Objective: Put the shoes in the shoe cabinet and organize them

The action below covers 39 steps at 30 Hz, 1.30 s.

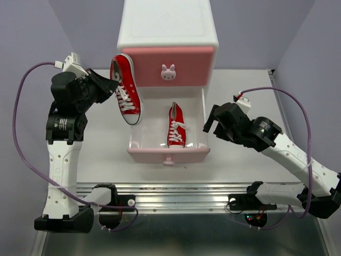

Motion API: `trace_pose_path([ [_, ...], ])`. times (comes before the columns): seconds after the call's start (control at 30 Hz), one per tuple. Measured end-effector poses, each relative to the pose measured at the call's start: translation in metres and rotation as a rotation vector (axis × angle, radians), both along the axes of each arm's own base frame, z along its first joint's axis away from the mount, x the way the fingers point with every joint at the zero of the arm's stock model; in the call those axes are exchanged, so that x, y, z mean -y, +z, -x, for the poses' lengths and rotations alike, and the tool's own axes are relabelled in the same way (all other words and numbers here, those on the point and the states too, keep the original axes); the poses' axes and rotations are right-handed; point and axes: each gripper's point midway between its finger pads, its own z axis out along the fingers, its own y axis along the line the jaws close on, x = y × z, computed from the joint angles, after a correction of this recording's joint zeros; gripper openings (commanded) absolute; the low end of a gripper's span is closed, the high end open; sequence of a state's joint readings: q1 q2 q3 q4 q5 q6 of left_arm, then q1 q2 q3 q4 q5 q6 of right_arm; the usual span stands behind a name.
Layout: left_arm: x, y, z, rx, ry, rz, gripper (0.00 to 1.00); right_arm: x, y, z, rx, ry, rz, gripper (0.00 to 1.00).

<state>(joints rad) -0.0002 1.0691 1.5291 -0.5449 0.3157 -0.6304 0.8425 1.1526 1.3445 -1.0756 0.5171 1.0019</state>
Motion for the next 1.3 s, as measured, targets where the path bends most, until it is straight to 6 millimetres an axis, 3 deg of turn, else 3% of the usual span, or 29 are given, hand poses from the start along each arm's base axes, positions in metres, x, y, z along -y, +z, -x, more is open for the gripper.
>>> trace_pose_path([
  [0.33, 0.058, -0.037, 0.016, -0.079, -0.088, -0.029, 0.0, 0.001, 0.001, 0.001, -0.001, 0.0, -0.008, 1.0],
  [0.5, 0.077, -0.054, 0.019, -0.101, -0.093, -0.069, 0.0, 0.003, -0.001, 0.001, -0.005, -0.005, -0.006, 1.0],
  [0.8, 0.075, -0.127, 0.019, -0.233, -0.021, -0.151, 0.0, 0.004, -0.002, 0.001, -0.008, -0.009, -0.007, 1.0],
  [1.13, 0.079, -0.144, 0.018, -0.245, 0.013, -0.176, 0.0, 0.005, -0.003, 0.0, -0.01, -0.026, -0.016, 1.0],
  [1.3, 0.077, -0.165, 0.018, -0.291, 0.033, -0.193, 0.0, 0.006, -0.001, 0.001, -0.005, -0.033, -0.029, 1.0],
])
